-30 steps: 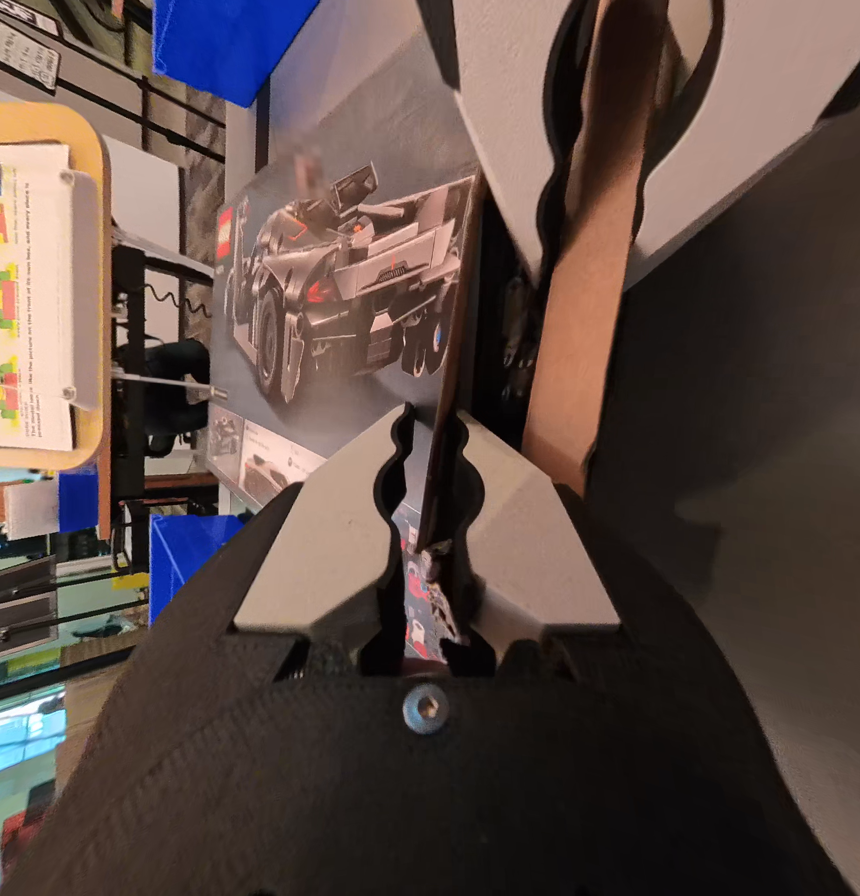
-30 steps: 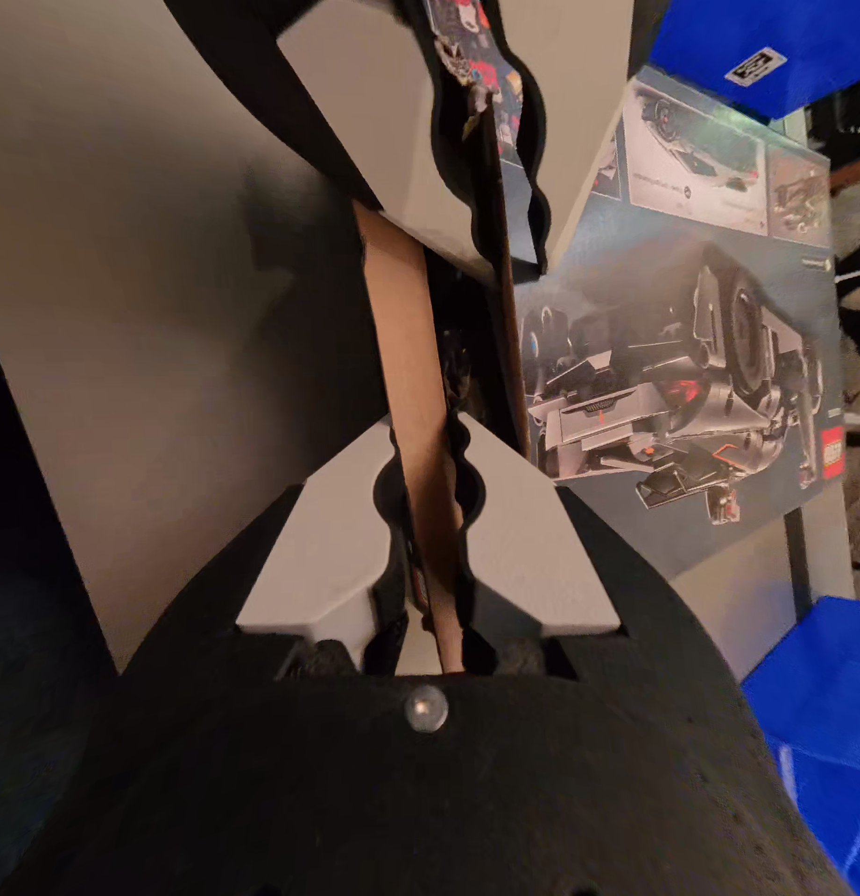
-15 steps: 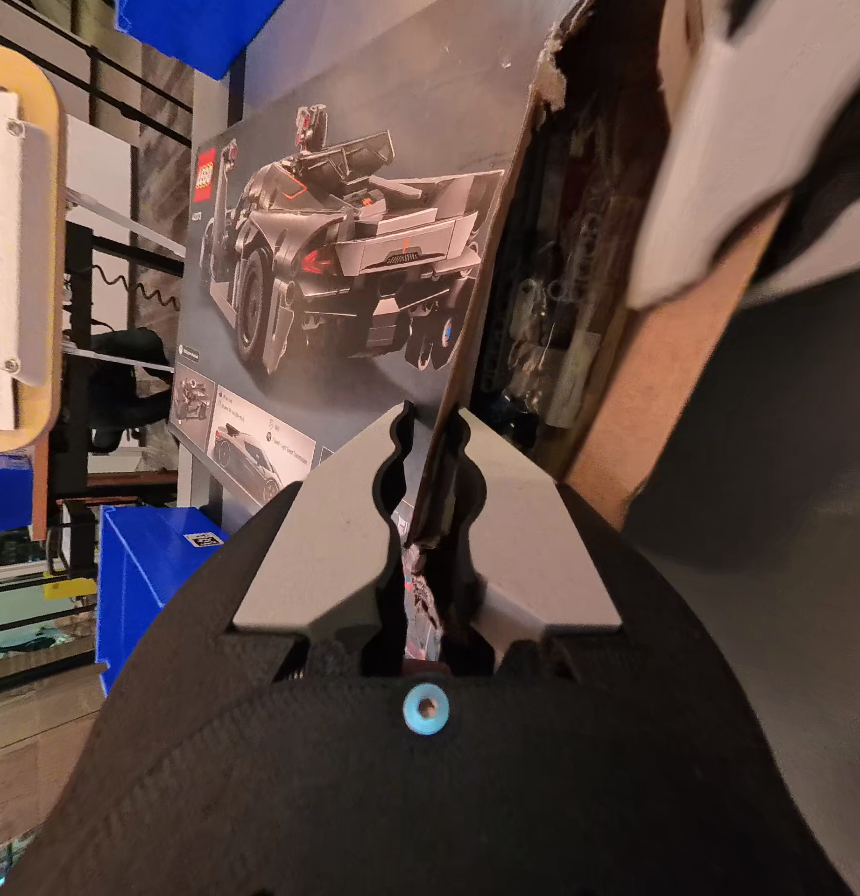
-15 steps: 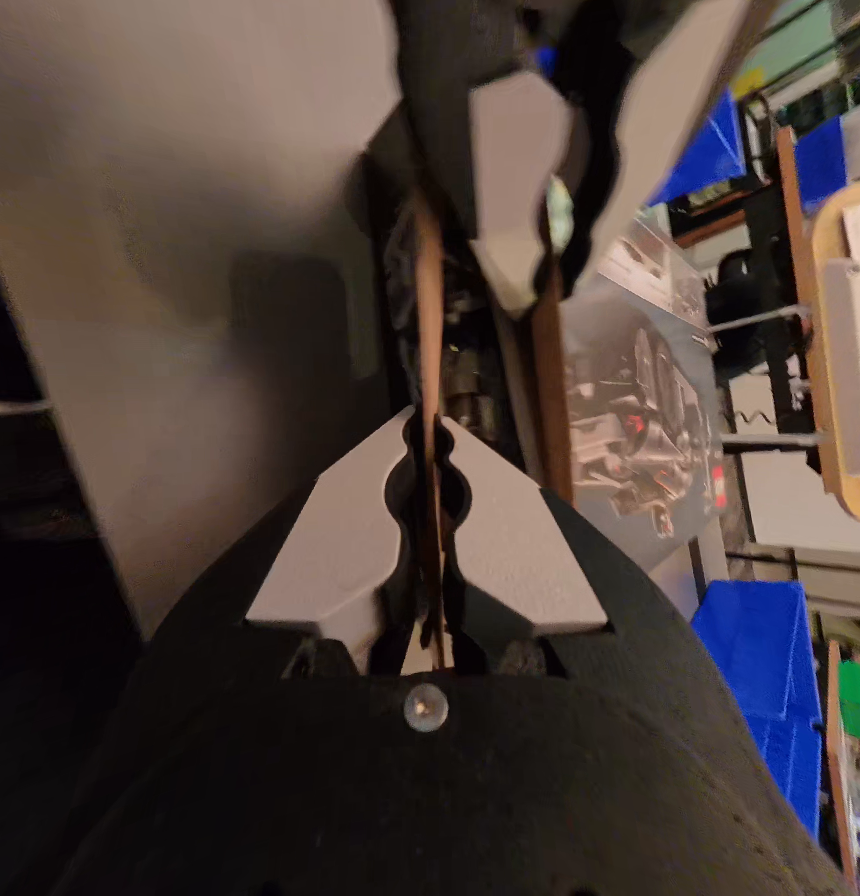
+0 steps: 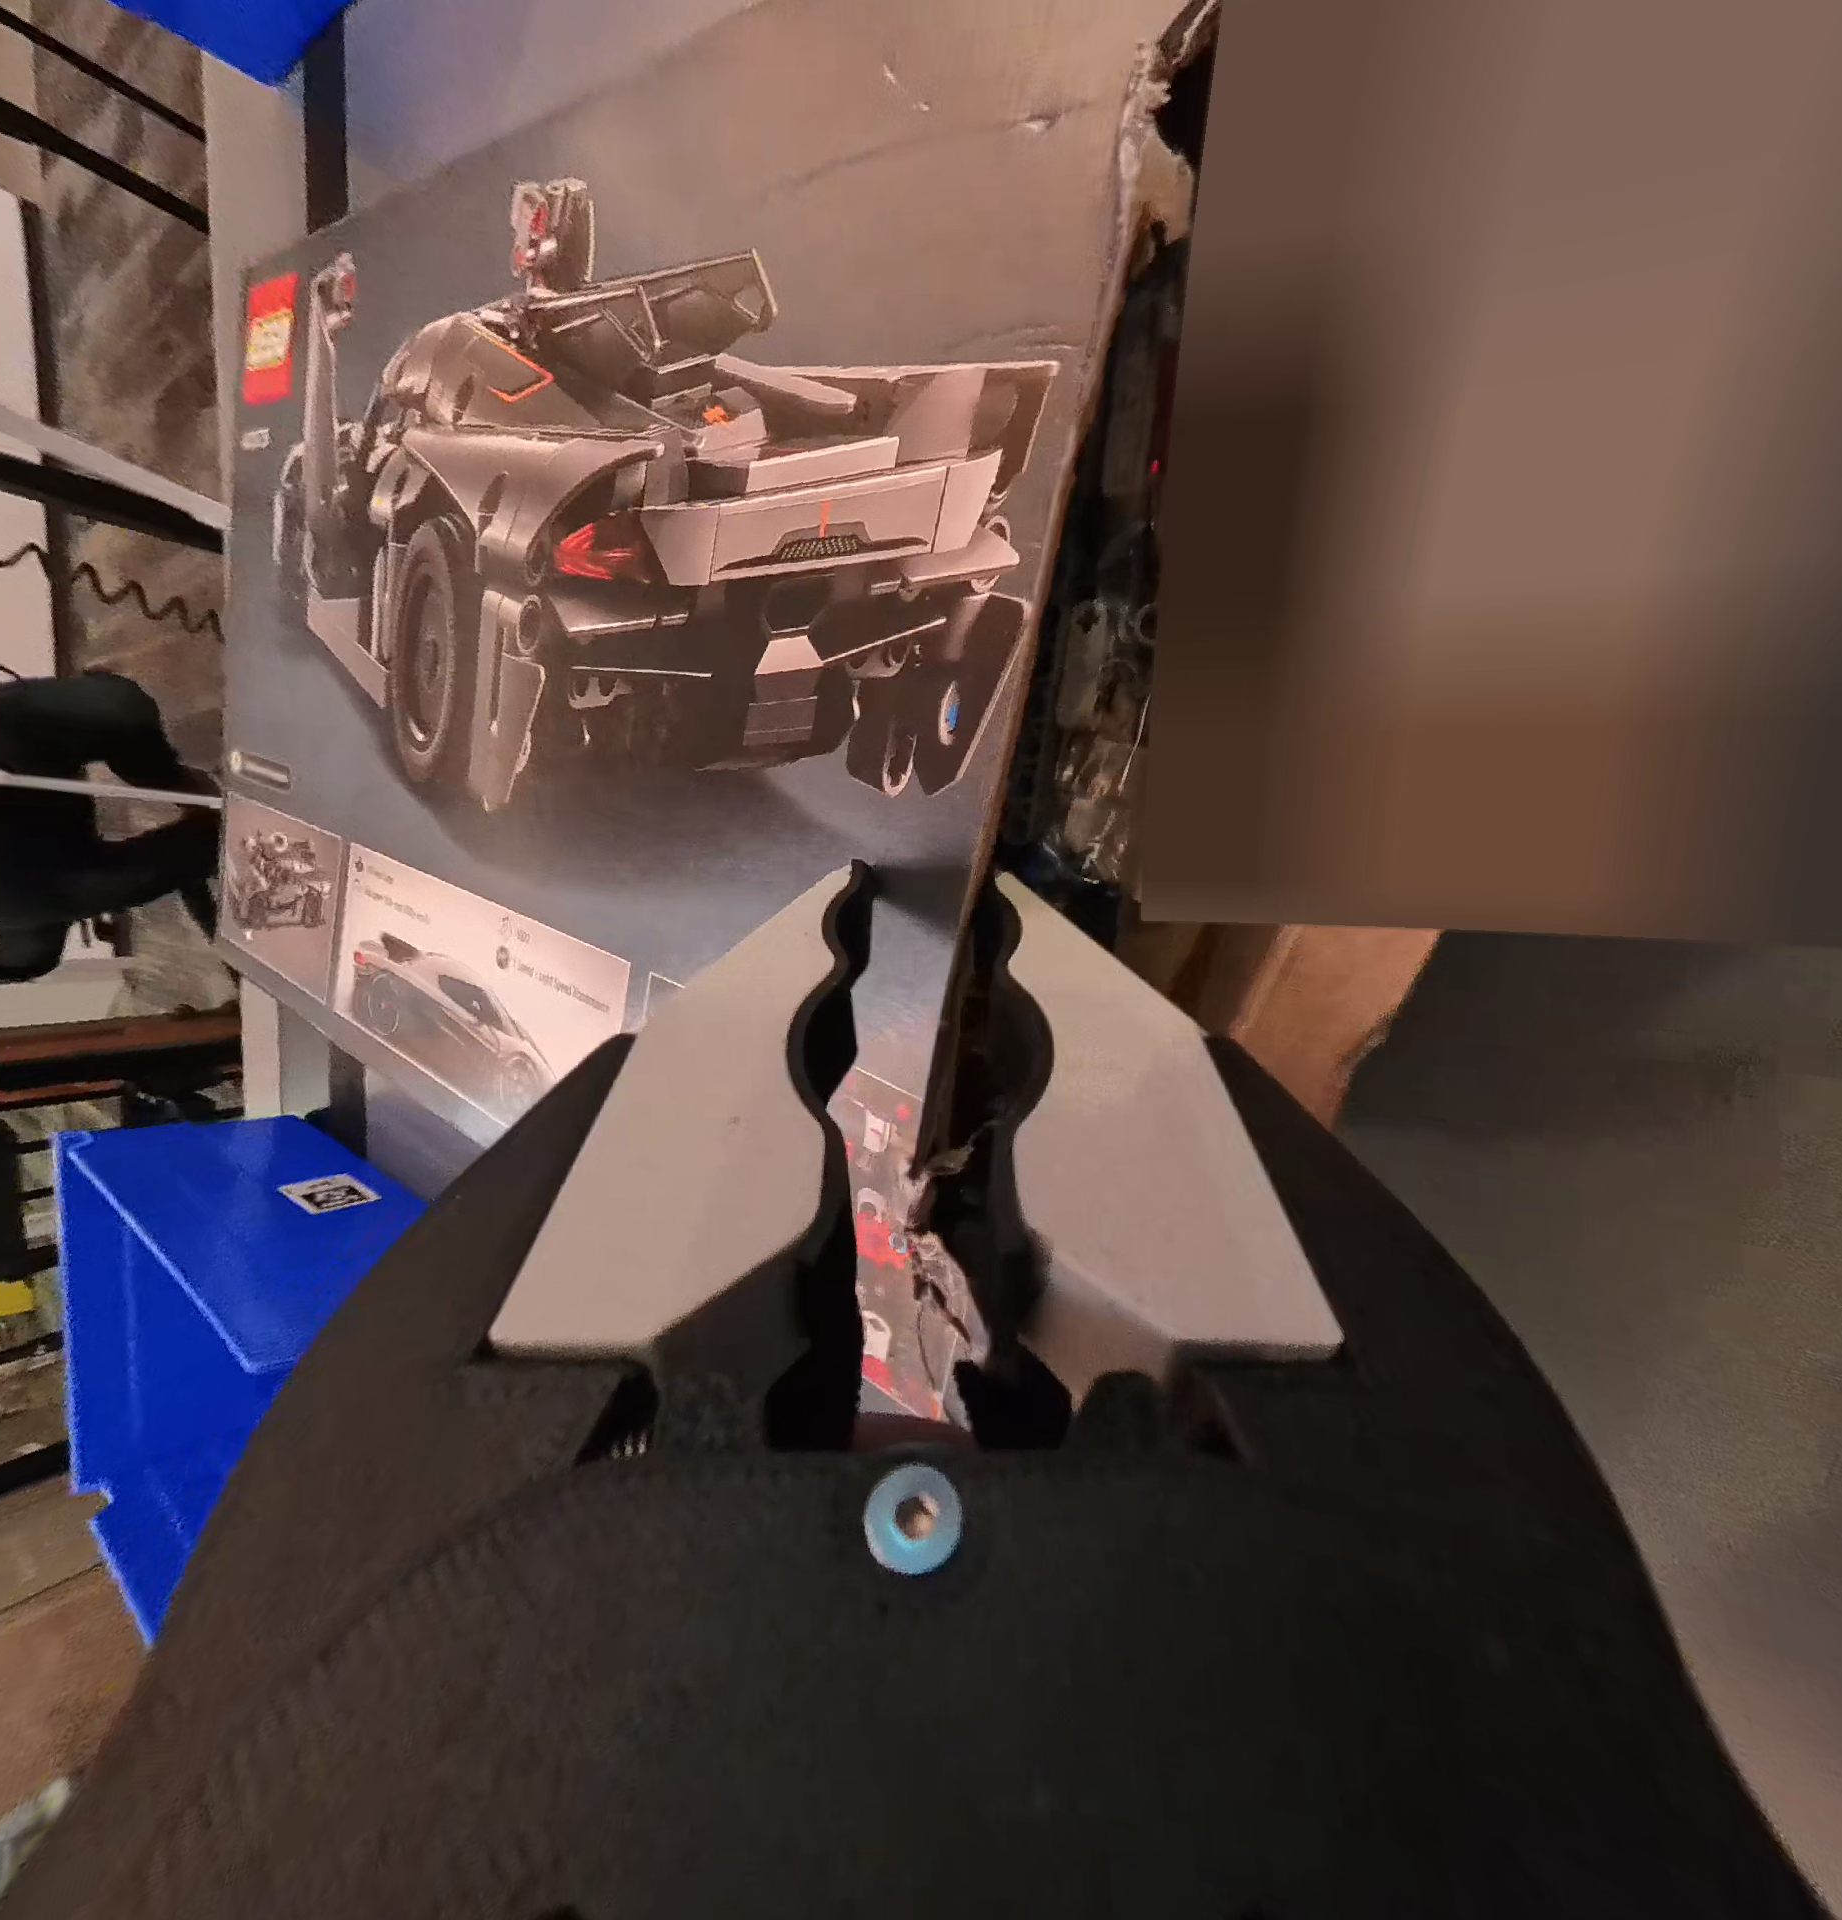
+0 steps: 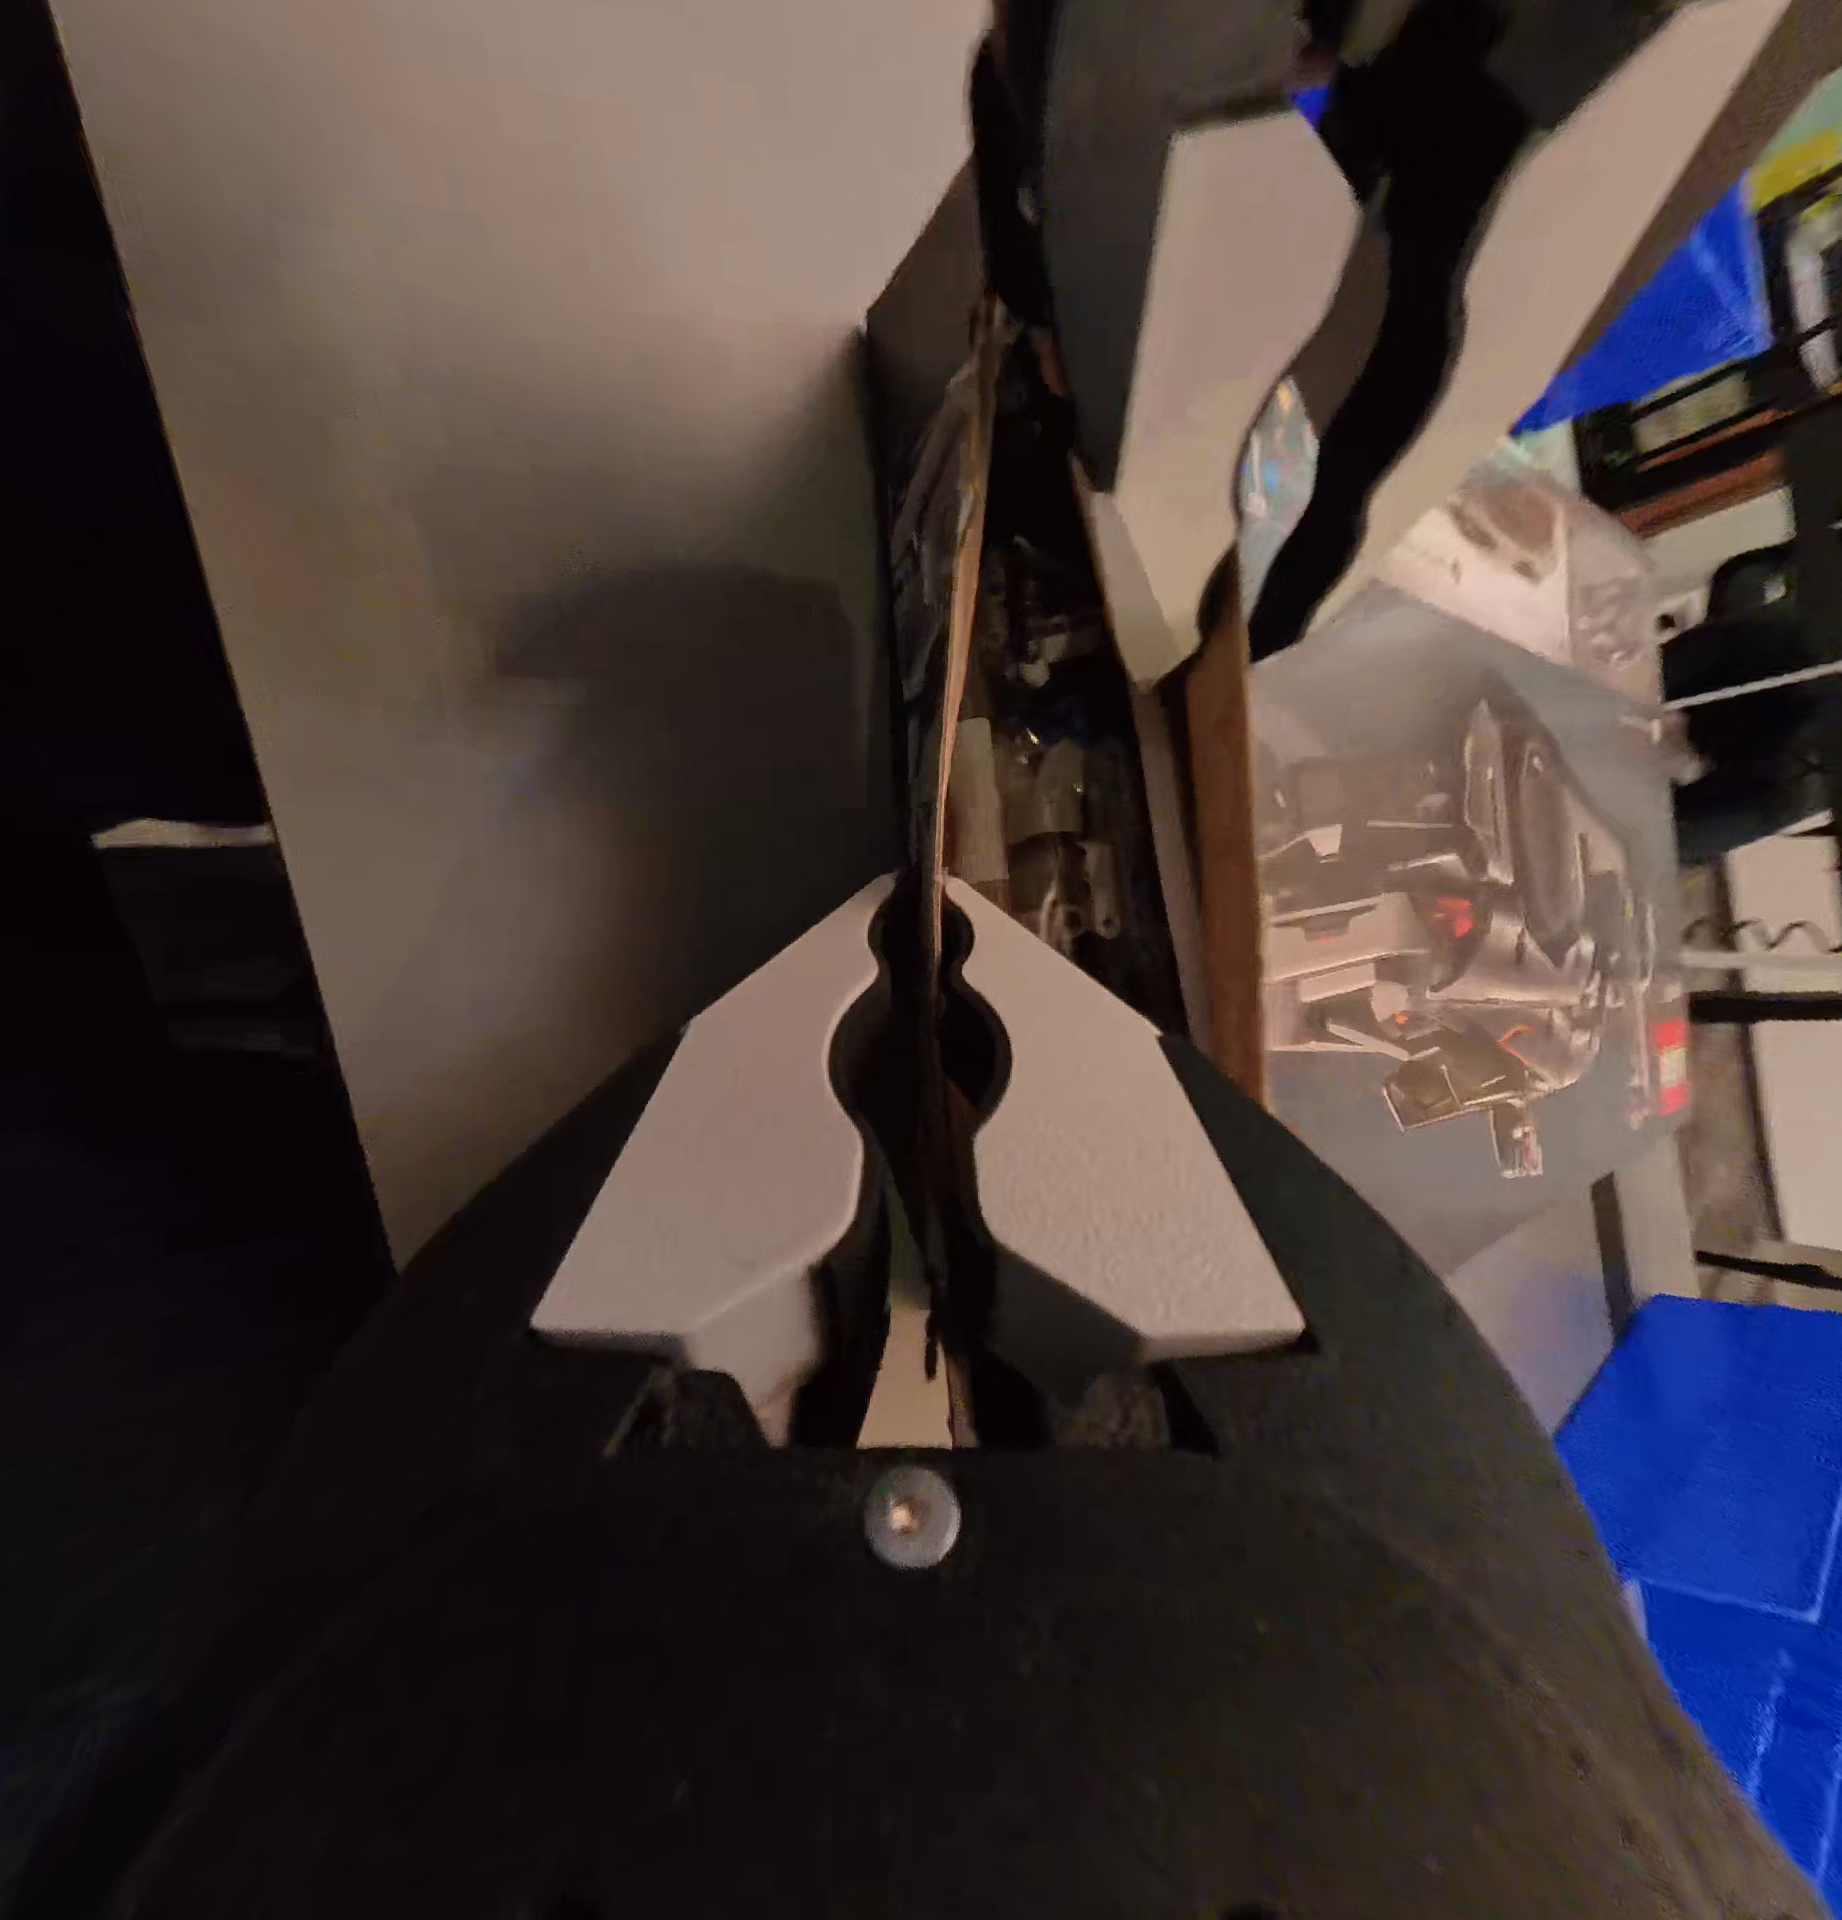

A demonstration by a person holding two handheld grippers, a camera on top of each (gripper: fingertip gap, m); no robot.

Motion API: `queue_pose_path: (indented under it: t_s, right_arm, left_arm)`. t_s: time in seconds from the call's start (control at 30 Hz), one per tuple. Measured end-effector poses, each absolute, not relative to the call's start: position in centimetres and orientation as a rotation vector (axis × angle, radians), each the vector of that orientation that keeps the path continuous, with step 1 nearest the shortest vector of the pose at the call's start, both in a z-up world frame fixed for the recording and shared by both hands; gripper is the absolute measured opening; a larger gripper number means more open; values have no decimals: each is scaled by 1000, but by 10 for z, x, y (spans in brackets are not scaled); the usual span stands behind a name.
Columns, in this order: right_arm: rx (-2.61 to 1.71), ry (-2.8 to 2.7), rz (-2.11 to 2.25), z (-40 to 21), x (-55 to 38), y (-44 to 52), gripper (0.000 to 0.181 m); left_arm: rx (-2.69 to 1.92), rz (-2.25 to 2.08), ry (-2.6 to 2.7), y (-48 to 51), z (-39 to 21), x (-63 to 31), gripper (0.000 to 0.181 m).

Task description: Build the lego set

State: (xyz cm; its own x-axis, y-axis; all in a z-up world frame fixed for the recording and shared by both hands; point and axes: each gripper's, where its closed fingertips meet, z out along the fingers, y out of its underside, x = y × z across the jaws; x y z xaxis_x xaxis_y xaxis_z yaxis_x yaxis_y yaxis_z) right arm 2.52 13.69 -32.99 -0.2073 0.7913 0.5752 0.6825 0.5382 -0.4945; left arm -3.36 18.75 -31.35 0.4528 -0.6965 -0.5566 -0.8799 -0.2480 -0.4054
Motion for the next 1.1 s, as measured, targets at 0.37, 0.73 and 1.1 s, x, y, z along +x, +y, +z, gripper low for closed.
queue_pose_path:
  t_s: [0.37,0.73,1.1]
  right_arm:
    - [-1140,-1965,172,-318,41,155,2]
    - [-1124,-1997,168,-318,49,157,6]
    - [-1058,-2126,59,-332,6,136,6]
  left_arm:
    - [-2170,16,1150,202,-307,52,21]
    - [-2234,100,1242,165,-312,-15,41]
    - [-2159,82,1197,170,-320,-23,37]
